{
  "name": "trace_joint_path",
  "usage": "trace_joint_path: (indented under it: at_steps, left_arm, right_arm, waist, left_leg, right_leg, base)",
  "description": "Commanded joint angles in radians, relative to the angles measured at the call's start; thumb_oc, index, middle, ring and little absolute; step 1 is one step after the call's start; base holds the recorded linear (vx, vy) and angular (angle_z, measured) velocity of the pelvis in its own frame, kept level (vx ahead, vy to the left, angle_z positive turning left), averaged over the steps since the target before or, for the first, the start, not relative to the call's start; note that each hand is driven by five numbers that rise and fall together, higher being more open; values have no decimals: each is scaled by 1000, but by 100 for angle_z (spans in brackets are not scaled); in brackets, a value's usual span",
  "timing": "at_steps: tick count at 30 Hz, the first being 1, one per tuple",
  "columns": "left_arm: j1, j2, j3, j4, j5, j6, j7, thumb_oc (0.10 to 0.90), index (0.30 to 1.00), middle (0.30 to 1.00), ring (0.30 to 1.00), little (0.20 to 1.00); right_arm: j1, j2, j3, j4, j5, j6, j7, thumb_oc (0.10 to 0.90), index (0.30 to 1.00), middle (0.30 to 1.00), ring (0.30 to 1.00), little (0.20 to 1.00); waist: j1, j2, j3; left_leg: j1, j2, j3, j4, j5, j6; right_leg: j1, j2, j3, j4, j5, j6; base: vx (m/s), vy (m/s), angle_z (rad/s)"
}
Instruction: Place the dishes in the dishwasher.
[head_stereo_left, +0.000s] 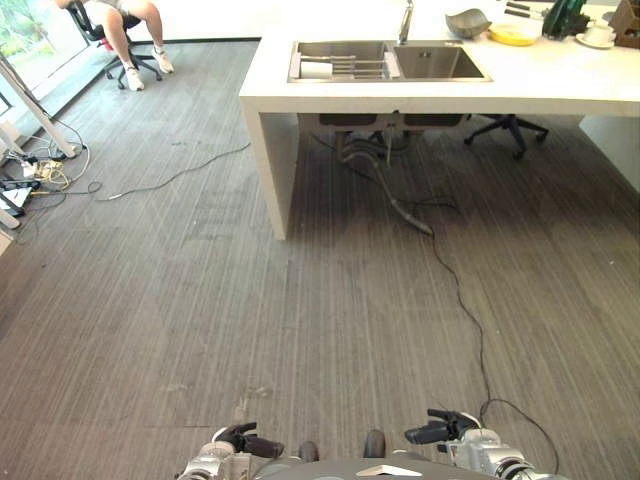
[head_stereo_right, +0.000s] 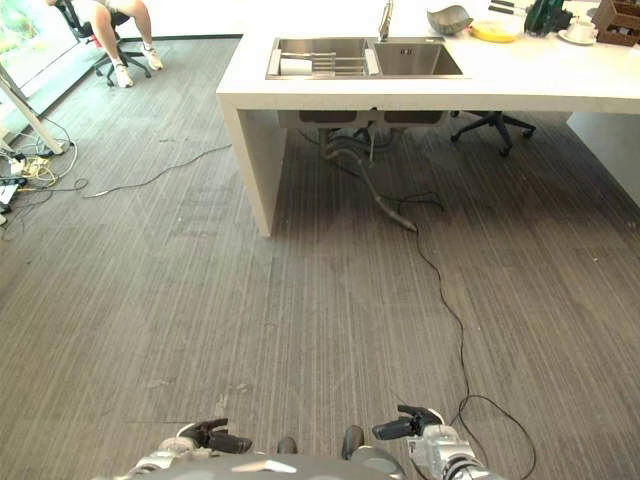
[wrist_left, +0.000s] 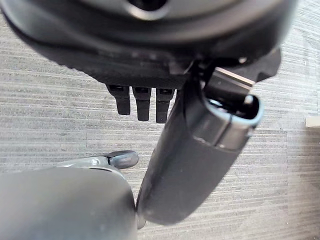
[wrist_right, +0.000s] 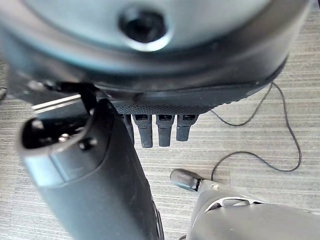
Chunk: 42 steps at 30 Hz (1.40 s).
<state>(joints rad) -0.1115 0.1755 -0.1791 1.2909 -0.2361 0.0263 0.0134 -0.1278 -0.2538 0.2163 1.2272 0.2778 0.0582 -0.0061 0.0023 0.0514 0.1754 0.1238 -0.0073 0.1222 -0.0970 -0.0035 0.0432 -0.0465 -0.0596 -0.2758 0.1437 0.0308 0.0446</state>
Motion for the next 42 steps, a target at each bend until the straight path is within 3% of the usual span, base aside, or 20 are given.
trace_joint_path:
  at_steps: [1, 3, 6, 10, 14, 17, 19, 21, 23, 24, 27, 28, 29, 31, 34, 37, 38, 39, 41, 42]
  left_arm:
    - [-80, 5, -24, -6, -32, -25, 10, 800, 900, 900, 900, 900]
    - [-84, 8, -23, -8, -37, -26, 13, 800, 900, 900, 900, 900]
    - [-87, 14, -15, -9, -52, -29, 7, 800, 900, 900, 900, 900]
    - [-86, 24, 17, -2, -52, -27, -17, 800, 900, 900, 900, 900]
    - [-71, 17, 34, 1, -57, -31, -28, 800, 900, 900, 900, 900]
    - [-57, 13, 47, -8, -81, -28, -38, 800, 900, 900, 900, 900]
    - [-53, 15, 49, -18, -93, -36, -41, 800, 900, 900, 900, 900]
    - [-72, 32, 38, -64, -119, -40, -33, 800, 900, 900, 900, 900]
    - [-88, 52, 17, -126, -142, -35, -22, 800, 900, 900, 900, 900]
    - [-99, 61, 17, -157, -164, -37, -18, 800, 900, 900, 900, 900]
    - [-103, 94, 17, -328, -216, -55, -14, 800, 900, 900, 900, 900]
    - [-82, 143, 31, -460, -236, -66, -9, 800, 900, 900, 900, 900]
    - [-81, 143, 31, -460, -236, -65, -8, 800, 900, 900, 900, 900]
    - [-66, 201, 62, -594, -263, -82, 1, 800, 900, 900, 900, 900]
    - [-74, 278, 97, -729, -313, -98, -3, 800, 900, 900, 900, 900]
    - [-52, 334, 171, -854, -331, -116, 7, 800, 900, 900, 900, 900]
    - [-58, 396, 197, -943, -253, -128, 21, 800, 900, 900, 900, 900]
    - [-57, 395, 198, -944, -252, -128, 21, 800, 900, 900, 900, 900]
    - [-89, 455, 228, -1030, -160, -145, 60, 800, 900, 900, 900, 900]
    - [-101, 483, 243, -1075, -124, -152, 74, 800, 900, 900, 900, 900]
  right_arm:
    - [-68, -15, 1, -9, 7, -38, -9, 800, 900, 900, 900, 900]
    - [-66, -10, -6, -1, 13, -42, -9, 800, 900, 900, 900, 900]
    - [-63, -18, -8, -10, 17, -43, -2, 800, 900, 900, 900, 900]
    - [-46, -30, -24, -6, 28, -30, 7, 800, 900, 900, 900, 900]
    - [-23, -31, -33, 4, 23, -32, 20, 800, 900, 900, 900, 900]
    - [-12, -50, -45, 32, 14, -24, 34, 800, 900, 900, 900, 900]
    - [1, -65, -50, 52, 1, -25, 35, 800, 900, 900, 900, 900]
    - [0, -91, -54, 59, -4, -28, 33, 800, 900, 900, 900, 900]
    - [-8, -110, -54, 57, 8, -24, 27, 800, 900, 900, 900, 900]
    - [-16, -118, -53, 59, 10, -21, 25, 800, 900, 900, 900, 900]
    - [-6, -123, -52, 65, 5, -14, 32, 800, 900, 900, 900, 900]
    - [7, -127, -57, 58, 8, -20, 42, 800, 900, 900, 900, 900]
    - [7, -127, -57, 58, 8, -20, 42, 800, 900, 900, 900, 900]
    - [10, -133, -66, 65, -5, -24, 47, 800, 900, 900, 900, 900]
    - [8, -139, -91, 101, -11, -21, 53, 800, 900, 900, 900, 900]
    - [23, -132, -118, 151, -38, -9, 74, 800, 900, 900, 900, 900]
    - [56, -129, -164, 194, -41, 3, 96, 800, 900, 900, 900, 900]
    - [56, -130, -164, 194, -41, 3, 96, 800, 900, 900, 900, 900]
    - [77, -135, -189, 216, -60, 11, 120, 800, 900, 900, 900, 900]
    - [85, -144, -200, 216, -55, 13, 124, 800, 900, 900, 900, 900]
  waist:
    - [12, -39, 20]
    - [9, -36, 24]
    - [-14, -32, 38]
    - [-53, -37, 48]
    - [-50, -38, 20]
    - [-54, -12, -3]
    - [-40, 2, -11]
    - [-26, -16, 8]
    - [-9, -41, 37]
    - [8, -42, 50]
    - [71, -19, 50]
    - [107, -6, 44]
    - [107, -7, 43]
    - [146, 6, 52]
    - [161, 3, 74]
    - [207, 21, 22]
    - [224, 9, -14]
    - [226, 12, -16]
    - [203, 0, -14]
    - [190, 4, -10]
  left_leg:
    - [22, -64, -21, 10, -84, 3]
    - [52, -64, -23, 10, -107, 4]
    - [93, -68, -41, 10, -133, -5]
    - [182, -83, -92, 13, -201, -22]
    - [208, -95, -120, 75, -262, -20]
    - [175, -77, -121, 246, -204, -68]
    - [118, -59, -131, 428, -55, -136]
    - [-18, -58, -117, 698, 102, -205]
    - [-152, -17, -30, 886, 90, -183]
    - [-215, -36, -19, 903, 42, -165]
    - [-343, -114, -65, 693, 0, -118]
    - [-330, -56, -63, 410, 6, -102]
    - [-328, -58, -62, 403, 11, -101]
    - [-340, 1, -93, 148, 97, -114]
    - [-376, 40, -56, 42, 128, -133]
    - [-317, 22, -102, 22, 165, -116]
    - [-246, -17, -104, 10, 159, -87]
    - [-249, -15, -103, 10, 161, -87]
    - [-173, -65, -102, 10, 122, -39]
    - [-152, -74, -107, 10, 108, -22]
  right_leg:
    - [-59, -217, 41, 315, 13, 137]
    - [-108, -216, 18, 341, 25, 128]
    - [-174, -170, -16, 164, 46, 123]
    - [-243, -140, -9, -105, 140, 168]
    - [-220, -156, -45, -70, 143, 154]
    - [-209, -139, -40, 45, 79, 111]
    - [-161, -110, -45, 62, 26, 69]
    - [-105, -108, -45, 58, -13, 26]
    - [-48, -111, -48, 36, -51, -6]
    - [-25, -103, -41, 31, -68, -14]
    - [75, -57, -20, -32, -97, 3]
    - [127, -31, -17, -70, -117, 24]
    - [126, -33, -17, -71, -116, 24]
    - [174, -7, -7, -83, -144, 34]
    - [237, -7, -7, -79, -180, 42]
    - [265, -15, 8, -27, -217, 66]
    - [234, -79, -15, 150, -182, 115]
    - [231, -76, -13, 150, -179, 115]
    - [152, -189, -22, 435, 7, 183]
    - [113, -215, -10, 549, 52, 184]
  base:
    - [101, 91, 4]
    - [213, 65, 1]
    - [296, -65, -8]
    - [431, -118, 7]
    - [466, -151, 39]
    - [419, -166, 61]
    - [454, -253, 17]
    - [409, -345, 1]
    - [283, -306, 10]
    - [317, -174, 30]
    - [582, -95, -18]
    - [322, -41, -48]
    - [508, -53, -63]
    - [389, -13, -59]
    - [470, 27, -20]
    - [574, 140, -35]
    - [350, 135, -69]
    - [493, 229, -74]
    - [320, 238, -32]
    - [322, 243, 10]
